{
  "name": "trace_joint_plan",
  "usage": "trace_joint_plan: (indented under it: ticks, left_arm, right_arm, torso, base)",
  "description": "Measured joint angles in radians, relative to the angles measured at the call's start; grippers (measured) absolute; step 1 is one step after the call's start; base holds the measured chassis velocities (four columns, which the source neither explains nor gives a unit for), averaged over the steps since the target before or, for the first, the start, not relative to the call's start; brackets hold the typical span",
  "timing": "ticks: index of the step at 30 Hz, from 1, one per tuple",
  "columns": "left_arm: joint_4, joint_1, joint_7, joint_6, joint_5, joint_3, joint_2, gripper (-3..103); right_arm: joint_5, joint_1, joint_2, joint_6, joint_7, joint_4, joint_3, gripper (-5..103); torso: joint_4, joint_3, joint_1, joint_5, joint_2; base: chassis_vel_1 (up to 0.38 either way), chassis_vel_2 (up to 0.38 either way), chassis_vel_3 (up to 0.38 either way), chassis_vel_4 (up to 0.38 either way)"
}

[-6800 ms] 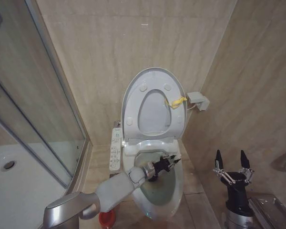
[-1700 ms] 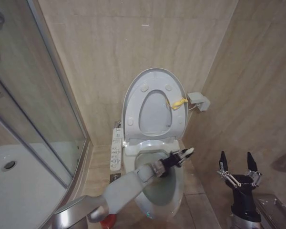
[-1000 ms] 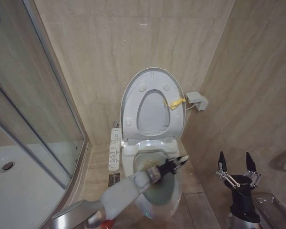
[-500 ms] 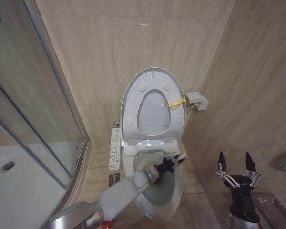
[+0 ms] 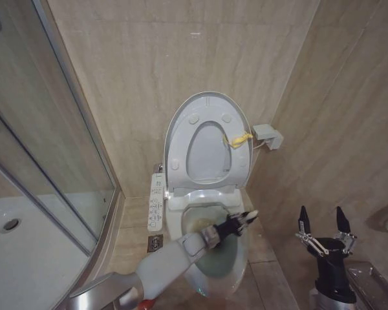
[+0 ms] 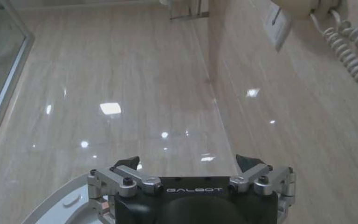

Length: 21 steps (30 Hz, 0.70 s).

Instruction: Open the toilet lid, clean the toilet bowl with a toilet brush, close the toilet lid, and flush.

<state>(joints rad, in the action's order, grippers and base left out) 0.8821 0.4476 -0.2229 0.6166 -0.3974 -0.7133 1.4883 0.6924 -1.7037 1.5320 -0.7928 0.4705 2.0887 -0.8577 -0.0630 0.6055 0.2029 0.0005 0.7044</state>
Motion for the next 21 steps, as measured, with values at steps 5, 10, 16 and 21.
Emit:
trace_joint_plan:
  ticks: [5,10,16,21]
  left_arm:
    - [0.094,-0.020,0.003,-0.001,-0.018,0.053,0.039,21]
    - [0.041,0.009,0.002,0.003,0.001,0.040,0.032,21]
    - [0.094,0.020,0.016,-0.006,-0.028,0.014,-0.064,21]
    - [0.262,-0.047,0.062,-0.045,-0.135,-0.016,-0.125,21]
  right_arm:
    - [0.003,0.006,0.000,0.000,0.008,-0.010,-0.003,100]
    - [0.001,0.005,-0.001,-0.004,0.014,-0.016,0.001,100]
    - [0.000,0.009,-0.008,-0.006,0.012,-0.019,0.002,100]
    - [-0.019,0.021,-0.005,-0.014,0.012,-0.031,0.013,100]
  torso:
    - [-0.0018,0.000,0.000,-0.0009,0.000]
    - [-0.0014,0.000,0.000,-0.0005,0.000]
    - [-0.0004,0.000,0.000,-0.0007,0.000]
    - [-0.0015,0.000,0.000,-0.0007,0.000]
  base:
    - [0.000,0.000,0.000,0.000]
    - [0.000,0.000,0.000,0.000]
    - [0.000,0.000,0.000,0.000]
    - [0.000,0.000,0.000,0.000]
